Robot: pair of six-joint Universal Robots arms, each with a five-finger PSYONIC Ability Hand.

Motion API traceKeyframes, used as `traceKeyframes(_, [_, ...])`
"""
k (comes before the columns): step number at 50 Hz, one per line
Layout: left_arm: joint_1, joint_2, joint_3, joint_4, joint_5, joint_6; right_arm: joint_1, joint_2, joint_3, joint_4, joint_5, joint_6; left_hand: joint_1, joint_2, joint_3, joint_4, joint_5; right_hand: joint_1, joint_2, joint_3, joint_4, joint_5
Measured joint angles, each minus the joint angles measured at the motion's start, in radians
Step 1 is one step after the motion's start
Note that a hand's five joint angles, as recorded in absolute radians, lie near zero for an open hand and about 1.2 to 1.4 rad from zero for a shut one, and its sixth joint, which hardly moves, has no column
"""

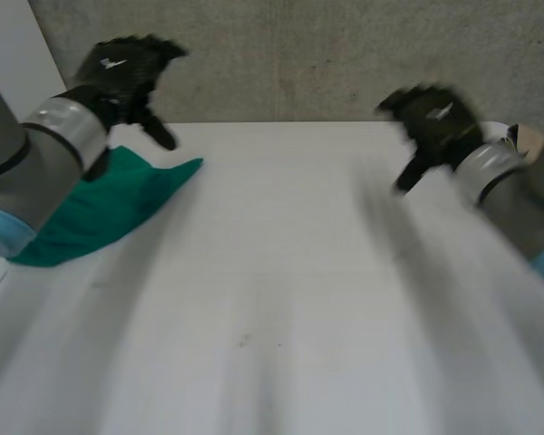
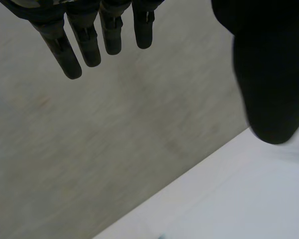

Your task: Fold the laundry.

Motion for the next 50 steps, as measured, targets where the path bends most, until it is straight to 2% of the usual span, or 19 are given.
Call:
traceKeyframes(5, [0.149,-0.098,0.006,0.018,0.014,0.096,0.105,-0.017,0.155,-0.045,-0.001,-0.043,0.000,0.000,0.000,0.000,0.000,0.000,0.000,0.000,0.000,0.000])
traceKeyframes(6, [0.194,-0.141,0.010,0.018,0.025,0.151,0.127,-0.021,0.200,-0.055,0.001,-0.064,0.000,0.000,0.000,0.000,0.000,0.000,0.000,0.000,0.000,0.000])
traceKeyframes(11, [0.282,-0.276,0.025,0.010,0.074,0.346,0.147,-0.024,0.297,-0.075,0.007,-0.127,0.000,0.000,0.000,0.000,0.000,0.000,0.000,0.000,0.000,-0.005])
traceKeyframes(15, [0.312,-0.375,0.041,0.006,0.096,0.484,0.143,-0.024,0.343,-0.093,0.009,-0.153,0.000,0.000,0.000,0.000,0.000,0.000,0.000,0.000,0.000,-0.005])
traceKeyframes(22, [0.328,-0.473,0.068,0.023,0.104,0.580,0.135,-0.024,0.396,-0.122,0.009,-0.164,0.040,0.035,0.025,0.033,0.025,0.000,0.000,0.000,0.000,-0.005])
traceKeyframes(23, [0.328,-0.485,0.072,0.032,0.103,0.584,0.135,-0.024,0.403,-0.124,0.009,-0.164,0.095,0.078,0.069,0.083,0.077,0.000,0.000,0.000,0.000,-0.005])
traceKeyframes(25, [0.326,-0.504,0.081,0.061,0.097,0.585,0.134,-0.024,0.417,-0.127,0.008,-0.163,0.542,0.505,0.466,0.487,0.478,0.000,0.000,0.000,0.000,-0.005])
traceKeyframes(26, [0.324,-0.510,0.083,0.075,0.093,0.584,0.133,-0.025,0.422,-0.128,0.008,-0.163,0.600,0.570,0.552,0.552,0.540,0.000,0.000,0.000,0.000,-0.005])
traceKeyframes(27, [0.321,-0.514,0.084,0.093,0.085,0.581,0.132,-0.026,0.427,-0.129,0.008,-0.163,0.815,0.821,0.785,0.811,0.788,0.000,0.000,0.000,0.000,-0.005])
traceKeyframes(29, [0.311,-0.517,0.082,0.125,0.067,0.576,0.131,-0.029,0.435,-0.129,0.009,-0.162,0.890,0.932,0.918,0.946,0.900,0.000,0.000,0.000,0.000,-0.005])
traceKeyframes(36, [0.198,-0.414,0.003,0.231,-0.051,0.509,0.100,-0.068,0.464,-0.143,0.013,-0.162,0.890,0.965,0.964,0.992,0.909,0.000,0.000,0.000,0.000,-0.004])
traceKeyframes(38, [0.185,-0.395,-0.010,0.236,-0.058,0.496,0.096,-0.071,0.465,-0.144,0.014,-0.161,0.890,0.965,0.964,0.992,0.909,0.000,0.000,0.000,0.000,-0.005])
traceKeyframes(42, [0.097,-0.280,-0.093,0.254,-0.085,0.389,0.066,-0.094,0.467,-0.152,0.019,-0.159,0.890,0.968,0.965,0.992,0.909,0.000,0.000,0.000,0.000,-0.005])
traceKeyframes(44, [-0.020,-0.164,-0.180,0.255,-0.087,0.239,0.033,-0.111,0.461,-0.156,0.032,-0.154,0.890,0.972,0.970,0.996,0.909,0.000,0.000,0.000,0.000,-0.005])
traceKeyframes(45, [-0.040,-0.150,-0.191,0.255,-0.084,0.217,0.029,-0.113,0.459,-0.157,0.035,-0.153,0.890,0.972,0.971,0.996,0.909,0.000,0.000,0.000,0.000,-0.005])
traceKeyframes(46, [-0.106,-0.113,-0.228,0.254,-0.074,0.145,0.015,-0.119,0.455,-0.157,0.049,-0.150,0.890,0.972,0.971,0.997,0.909,0.000,0.000,0.000,0.000,-0.005])
traceKeyframes(47, [-0.106,-0.113,-0.228,0.254,-0.074,0.145,0.015,-0.119,0.455,-0.157,0.049,-0.150,0.890,0.972,0.971,0.997,0.909,0.000,0.000,0.000,0.000,-0.005])
traceKeyframes(48, [-0.164,-0.090,-0.258,0.254,-0.063,0.088,0.010,-0.121,0.453,-0.158,0.055,-0.149,0.890,0.972,0.971,0.996,0.909,0.000,0.000,0.000,0.000,-0.004])
traceKeyframes(50, [-0.292,-0.060,-0.315,0.254,-0.040,-0.018,-0.016,-0.131,0.441,-0.159,0.097,-0.144,0.621,0.666,0.660,0.677,0.653,0.000,0.000,0.000,0.000,-0.005])
